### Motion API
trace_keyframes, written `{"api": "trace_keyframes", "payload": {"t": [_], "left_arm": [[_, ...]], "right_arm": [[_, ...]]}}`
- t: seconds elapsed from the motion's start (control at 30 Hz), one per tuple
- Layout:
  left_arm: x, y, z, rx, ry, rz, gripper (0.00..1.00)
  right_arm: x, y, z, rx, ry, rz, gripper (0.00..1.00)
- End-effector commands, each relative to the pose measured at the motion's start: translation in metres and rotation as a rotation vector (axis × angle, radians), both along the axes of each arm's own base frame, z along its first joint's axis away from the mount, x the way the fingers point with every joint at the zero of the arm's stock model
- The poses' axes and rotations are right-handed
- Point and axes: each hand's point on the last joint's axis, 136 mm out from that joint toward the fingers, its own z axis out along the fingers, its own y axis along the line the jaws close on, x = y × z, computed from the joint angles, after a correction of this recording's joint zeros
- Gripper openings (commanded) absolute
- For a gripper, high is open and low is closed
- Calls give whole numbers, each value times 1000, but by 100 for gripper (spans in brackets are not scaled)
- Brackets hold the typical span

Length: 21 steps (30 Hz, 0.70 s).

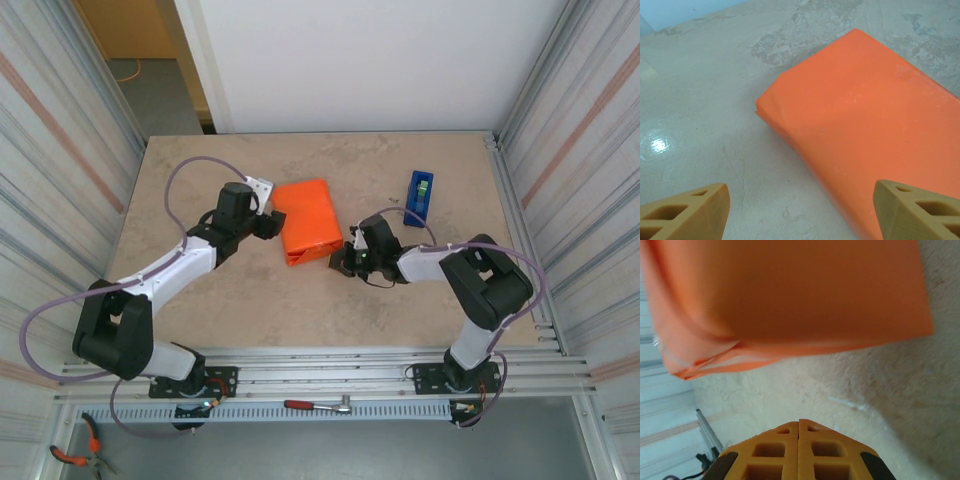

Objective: Wrap the gift box in paper
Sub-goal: Wrap the gift box with the wrapping paper, then stand up the gift box at the center of the table.

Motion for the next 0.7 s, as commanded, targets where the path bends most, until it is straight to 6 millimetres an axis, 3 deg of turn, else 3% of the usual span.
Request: {"api": "trace_keyframes", "payload": {"t": [0.0,0.23,0.47,0.6,0.67], "left_arm": [[5,10,-2,-30,10,62,78],[11,26,-7,-138,74,127,82],[26,39,-26,-265,225,221,85],[40,35,-39,-374,342,255,86],[48,29,-43,-422,390,262,86]], "right_arm": [[19,12,7,27,-52,-12,0],[31,17,-1,42,-38,-15,0],[18,1,2,37,-27,-11,0],[9,-15,13,-14,-57,-17,0],[6,-24,19,-56,-77,-19,11]]}}
